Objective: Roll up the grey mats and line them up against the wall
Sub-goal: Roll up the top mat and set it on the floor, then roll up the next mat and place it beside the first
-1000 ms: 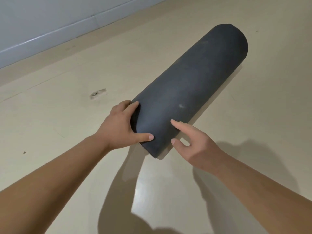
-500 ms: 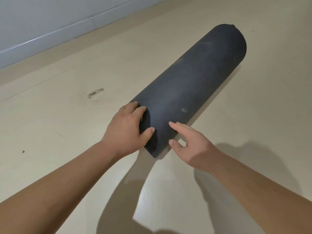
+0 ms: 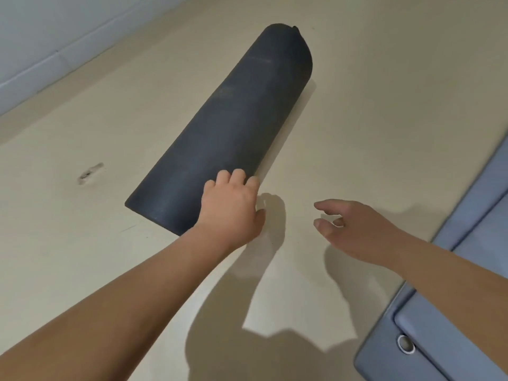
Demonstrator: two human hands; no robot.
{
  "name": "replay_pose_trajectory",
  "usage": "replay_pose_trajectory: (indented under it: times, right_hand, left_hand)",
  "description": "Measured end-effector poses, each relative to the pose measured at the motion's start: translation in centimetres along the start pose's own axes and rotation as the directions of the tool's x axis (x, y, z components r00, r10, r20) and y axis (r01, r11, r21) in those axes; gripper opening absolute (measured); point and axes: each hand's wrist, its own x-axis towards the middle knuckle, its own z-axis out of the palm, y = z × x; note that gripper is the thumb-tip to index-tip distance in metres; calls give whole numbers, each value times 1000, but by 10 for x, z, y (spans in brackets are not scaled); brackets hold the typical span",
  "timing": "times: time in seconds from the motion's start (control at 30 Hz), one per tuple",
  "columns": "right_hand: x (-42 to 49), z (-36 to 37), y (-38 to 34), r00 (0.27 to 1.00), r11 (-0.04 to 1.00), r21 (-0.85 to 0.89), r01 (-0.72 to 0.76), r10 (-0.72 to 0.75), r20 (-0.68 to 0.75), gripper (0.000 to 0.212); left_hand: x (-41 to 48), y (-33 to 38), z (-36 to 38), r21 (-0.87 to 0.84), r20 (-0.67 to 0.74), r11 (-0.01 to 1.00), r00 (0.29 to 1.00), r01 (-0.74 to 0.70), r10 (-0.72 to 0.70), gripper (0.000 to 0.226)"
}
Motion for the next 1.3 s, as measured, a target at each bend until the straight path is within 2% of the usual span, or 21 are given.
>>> replay_pose_trajectory:
  times: [0.1, 0.27, 0.37, 0.47, 0.67, 0.8, 0.97, 1.03, 1.13, 1.23, 1.3]
  right_hand:
    - [-15, 3, 10, 999, 992, 126, -12, 18, -45, 45]
    - [-17, 20, 4, 999, 991, 128, 39, -35, -40, 42]
    - [-11, 25, -8, 998, 994, 89, 59, -56, -29, 39]
    - [-6, 27, -11, 998, 997, 38, 62, -61, -15, 36]
    - [-40, -7, 54, 999, 995, -83, -52, 52, -3, 34]
    - [-89, -43, 124, 981, 954, -230, -191, 179, -71, 37]
    - [-163, -72, 205, 933, 909, -219, -354, 325, -156, 35]
    - [-191, -78, 230, 915, 897, -201, -394, 362, -178, 35]
    - [-231, -82, 262, 884, 875, -166, -454, 421, -202, 35]
    - [-273, -80, 291, 854, 849, -137, -510, 479, -205, 33]
    - [-299, -74, 305, 842, 834, -147, -533, 505, -188, 34]
  left_hand:
    - [7, 8, 0, 11, 38, 1000, 999, 9, -9, 51]
    - [-6, -11, 4, 49, 64, 992, 991, 113, -116, 54]
    - [-22, -19, 10, -96, 80, 987, 990, 125, -117, 47]
    - [-37, 0, 23, -252, 140, 964, 989, 78, -44, 47]
    - [-39, 94, 53, -374, 255, 917, 936, -135, 242, 54]
    - [-37, 186, 70, -455, 282, 840, 848, -294, 449, 56]
    - [-41, 285, 80, -485, 272, 744, 729, -459, 628, 54]
    - [-48, 314, 83, -435, 282, 711, 666, -553, 690, 53]
    - [-67, 353, 86, -330, 314, 614, 530, -717, 788, 53]
    - [-88, 384, 97, -143, 354, 434, 363, -890, 862, 63]
    - [-96, 396, 107, -35, 384, 334, 296, -942, 875, 79]
